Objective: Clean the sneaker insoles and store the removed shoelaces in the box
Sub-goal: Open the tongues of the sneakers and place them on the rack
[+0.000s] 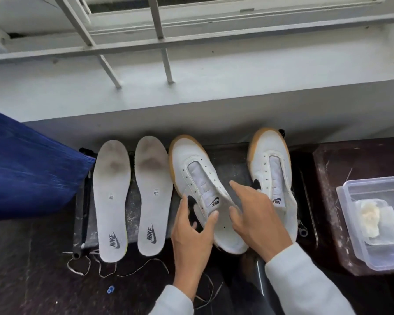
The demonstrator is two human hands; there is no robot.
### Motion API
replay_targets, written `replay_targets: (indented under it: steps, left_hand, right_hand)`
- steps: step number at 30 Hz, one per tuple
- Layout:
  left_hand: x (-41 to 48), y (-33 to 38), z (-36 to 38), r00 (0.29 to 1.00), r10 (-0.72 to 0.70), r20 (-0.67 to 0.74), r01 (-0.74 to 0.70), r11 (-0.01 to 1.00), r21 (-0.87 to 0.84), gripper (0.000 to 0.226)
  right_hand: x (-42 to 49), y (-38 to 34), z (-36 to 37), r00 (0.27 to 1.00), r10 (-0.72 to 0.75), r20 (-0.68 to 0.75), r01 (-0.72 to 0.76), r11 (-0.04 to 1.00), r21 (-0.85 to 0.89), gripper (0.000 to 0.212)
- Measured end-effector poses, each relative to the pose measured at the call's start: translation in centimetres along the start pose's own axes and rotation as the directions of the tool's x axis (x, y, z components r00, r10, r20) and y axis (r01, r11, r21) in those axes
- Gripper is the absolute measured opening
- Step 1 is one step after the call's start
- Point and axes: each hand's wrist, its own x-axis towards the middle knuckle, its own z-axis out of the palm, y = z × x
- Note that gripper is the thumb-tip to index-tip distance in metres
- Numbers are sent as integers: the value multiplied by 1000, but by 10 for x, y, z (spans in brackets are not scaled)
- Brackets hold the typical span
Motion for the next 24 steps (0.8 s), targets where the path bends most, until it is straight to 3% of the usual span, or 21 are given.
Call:
replay_targets:
  steps: [5,13,19,24]
  left_hand:
    - [4,-4,0,999,-32,-13,32,999,-1,81]
    - [5,4,-1,999,21,-40,-17,995,94,69]
    - [4,11,-3,997,44,-58,-36,992,122,69]
    - [12,21,-8,996,83,-22,-79,985,156,67]
  right_hand:
    - [6,-4,8,989,45,142,-30,994,-106,17]
    - [7,4,24,998,19,-58,-24,996,-89,17]
    - [3,5,21,994,1,-112,4,999,41,20]
    - [-2,4,26,985,80,-152,-69,995,75,16]
